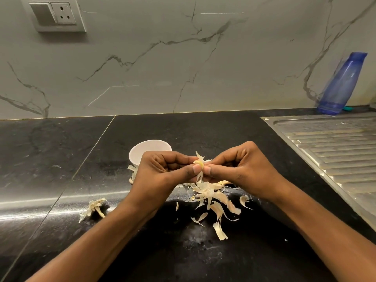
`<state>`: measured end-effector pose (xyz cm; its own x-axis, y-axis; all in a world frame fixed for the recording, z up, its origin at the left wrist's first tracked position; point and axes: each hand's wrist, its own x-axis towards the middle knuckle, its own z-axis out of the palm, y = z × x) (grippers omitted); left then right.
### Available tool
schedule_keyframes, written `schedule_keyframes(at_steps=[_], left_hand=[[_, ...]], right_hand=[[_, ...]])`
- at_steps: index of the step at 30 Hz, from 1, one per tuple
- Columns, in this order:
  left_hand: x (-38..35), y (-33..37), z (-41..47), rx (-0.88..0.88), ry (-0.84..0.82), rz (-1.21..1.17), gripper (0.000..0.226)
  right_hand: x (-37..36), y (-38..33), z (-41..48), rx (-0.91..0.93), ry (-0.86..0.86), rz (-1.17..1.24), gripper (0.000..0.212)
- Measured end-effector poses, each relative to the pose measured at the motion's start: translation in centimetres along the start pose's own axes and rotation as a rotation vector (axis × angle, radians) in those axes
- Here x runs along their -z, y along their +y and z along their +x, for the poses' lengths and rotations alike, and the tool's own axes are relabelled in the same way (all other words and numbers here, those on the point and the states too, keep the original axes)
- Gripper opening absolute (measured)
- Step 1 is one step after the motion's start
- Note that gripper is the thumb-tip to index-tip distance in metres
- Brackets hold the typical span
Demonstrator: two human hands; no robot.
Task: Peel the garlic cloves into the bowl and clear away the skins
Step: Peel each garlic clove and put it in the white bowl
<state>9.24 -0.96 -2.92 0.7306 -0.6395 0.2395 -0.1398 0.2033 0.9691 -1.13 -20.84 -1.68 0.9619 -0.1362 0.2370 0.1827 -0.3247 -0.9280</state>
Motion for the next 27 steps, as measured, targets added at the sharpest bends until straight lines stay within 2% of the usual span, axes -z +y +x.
schedule_keyframes(at_steps=[8,13,19,27], left_hand=[[-0.33,0.03,-0.16,-0.020,-0.002,0.006,0.025],[-0.03,0.08,-0.09,-0.033,-0.002,0.008,0.025],[-0.15,-0.16,-0.02,-0.040,0.007,0.021,0.025],[-0.44,-0.21,-0.15,-0.070,0.019,0.033,0.023]], right_hand=[[-0.49,0.13,-0.11,0.034,0.074,-0.070,0.019],[-0.23,-0.18,-0.10,0.009,0.034,0.001,0.027],[-0.11,-0.17,-0.02,-0.027,0.009,0.018,0.021],[-0.70,0.02,-0.12,0.001,0.092,-0.025,0.019]])
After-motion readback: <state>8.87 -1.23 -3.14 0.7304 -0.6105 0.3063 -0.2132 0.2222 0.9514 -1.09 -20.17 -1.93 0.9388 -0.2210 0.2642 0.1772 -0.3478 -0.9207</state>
